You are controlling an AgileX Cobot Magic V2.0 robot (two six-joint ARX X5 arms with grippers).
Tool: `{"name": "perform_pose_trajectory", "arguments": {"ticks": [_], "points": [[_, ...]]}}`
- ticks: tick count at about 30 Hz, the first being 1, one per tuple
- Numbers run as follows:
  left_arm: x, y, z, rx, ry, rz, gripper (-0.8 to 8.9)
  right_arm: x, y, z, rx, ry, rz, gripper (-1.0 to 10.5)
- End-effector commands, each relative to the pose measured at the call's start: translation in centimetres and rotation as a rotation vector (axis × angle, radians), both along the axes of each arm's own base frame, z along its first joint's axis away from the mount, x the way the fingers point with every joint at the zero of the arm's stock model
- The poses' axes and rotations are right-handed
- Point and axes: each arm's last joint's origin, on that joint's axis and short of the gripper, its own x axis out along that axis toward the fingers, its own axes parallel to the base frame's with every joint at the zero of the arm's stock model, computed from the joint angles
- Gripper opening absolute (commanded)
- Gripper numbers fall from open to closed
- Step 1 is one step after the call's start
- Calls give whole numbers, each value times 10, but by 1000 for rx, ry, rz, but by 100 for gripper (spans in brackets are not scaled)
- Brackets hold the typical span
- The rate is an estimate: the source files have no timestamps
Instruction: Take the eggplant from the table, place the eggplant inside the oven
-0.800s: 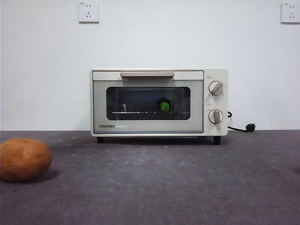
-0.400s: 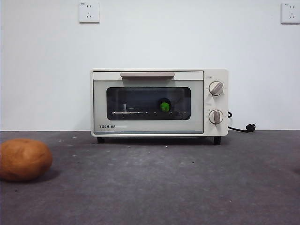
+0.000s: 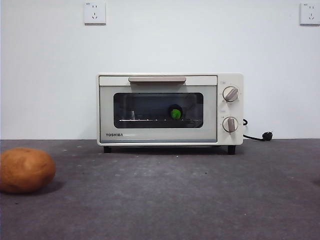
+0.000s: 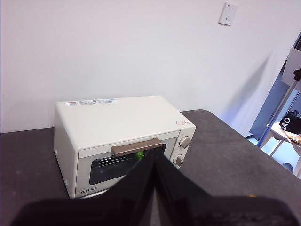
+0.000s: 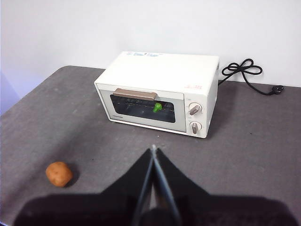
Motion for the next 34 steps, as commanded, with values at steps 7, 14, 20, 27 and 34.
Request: {"name": "perform_pose_trajectory", "arguments": {"ticks": [7,14,20,27,34], "points": [[-1,0,2,10,-17,-13,-4,8,4,-3,-15,49,-2,1],[1,-1,1,10,-9,-14,-4,17,9,-3,-28,70,-6,1],[6,-2,-1,26,10,-22,-4,30,15,-4,-44,101,-6,1],[14,-4,-3,149,-46,-39,-4,50,26,-6,-70,152,-6,1],[0,3,0,311,-165,44,-4,77,40,-11,-106,221,-7,1]]}}
